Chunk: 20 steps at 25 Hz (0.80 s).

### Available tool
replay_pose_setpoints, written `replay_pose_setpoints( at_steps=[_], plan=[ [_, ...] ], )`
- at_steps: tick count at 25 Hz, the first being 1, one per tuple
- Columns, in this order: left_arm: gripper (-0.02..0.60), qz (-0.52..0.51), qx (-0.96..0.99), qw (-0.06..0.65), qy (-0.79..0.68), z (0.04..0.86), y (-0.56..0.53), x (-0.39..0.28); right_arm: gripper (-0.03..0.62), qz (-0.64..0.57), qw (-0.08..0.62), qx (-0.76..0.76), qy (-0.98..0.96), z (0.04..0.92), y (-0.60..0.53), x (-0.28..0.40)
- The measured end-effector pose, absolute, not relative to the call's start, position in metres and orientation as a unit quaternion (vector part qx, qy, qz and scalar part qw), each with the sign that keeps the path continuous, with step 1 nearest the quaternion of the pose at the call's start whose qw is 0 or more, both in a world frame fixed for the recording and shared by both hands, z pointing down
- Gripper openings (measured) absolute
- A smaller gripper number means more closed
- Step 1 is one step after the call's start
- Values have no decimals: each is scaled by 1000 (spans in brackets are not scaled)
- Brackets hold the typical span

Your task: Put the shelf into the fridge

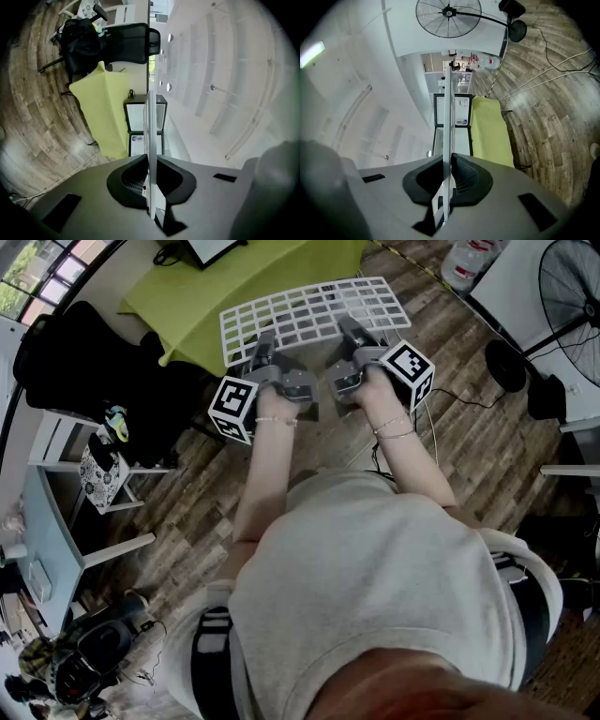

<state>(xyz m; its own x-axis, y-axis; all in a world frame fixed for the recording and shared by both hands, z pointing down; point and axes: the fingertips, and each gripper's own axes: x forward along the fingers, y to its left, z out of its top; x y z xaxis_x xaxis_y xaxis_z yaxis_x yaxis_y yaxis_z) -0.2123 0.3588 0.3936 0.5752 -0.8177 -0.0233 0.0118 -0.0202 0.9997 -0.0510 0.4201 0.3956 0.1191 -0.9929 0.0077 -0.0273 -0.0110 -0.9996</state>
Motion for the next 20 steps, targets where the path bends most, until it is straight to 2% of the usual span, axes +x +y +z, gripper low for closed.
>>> replay_pose_setpoints(
  at_steps=[20],
  plan=[
    [23, -331, 628, 633, -309, 402, 349, -210, 29, -464, 517, -545, 469, 403, 412, -50]
  ],
)
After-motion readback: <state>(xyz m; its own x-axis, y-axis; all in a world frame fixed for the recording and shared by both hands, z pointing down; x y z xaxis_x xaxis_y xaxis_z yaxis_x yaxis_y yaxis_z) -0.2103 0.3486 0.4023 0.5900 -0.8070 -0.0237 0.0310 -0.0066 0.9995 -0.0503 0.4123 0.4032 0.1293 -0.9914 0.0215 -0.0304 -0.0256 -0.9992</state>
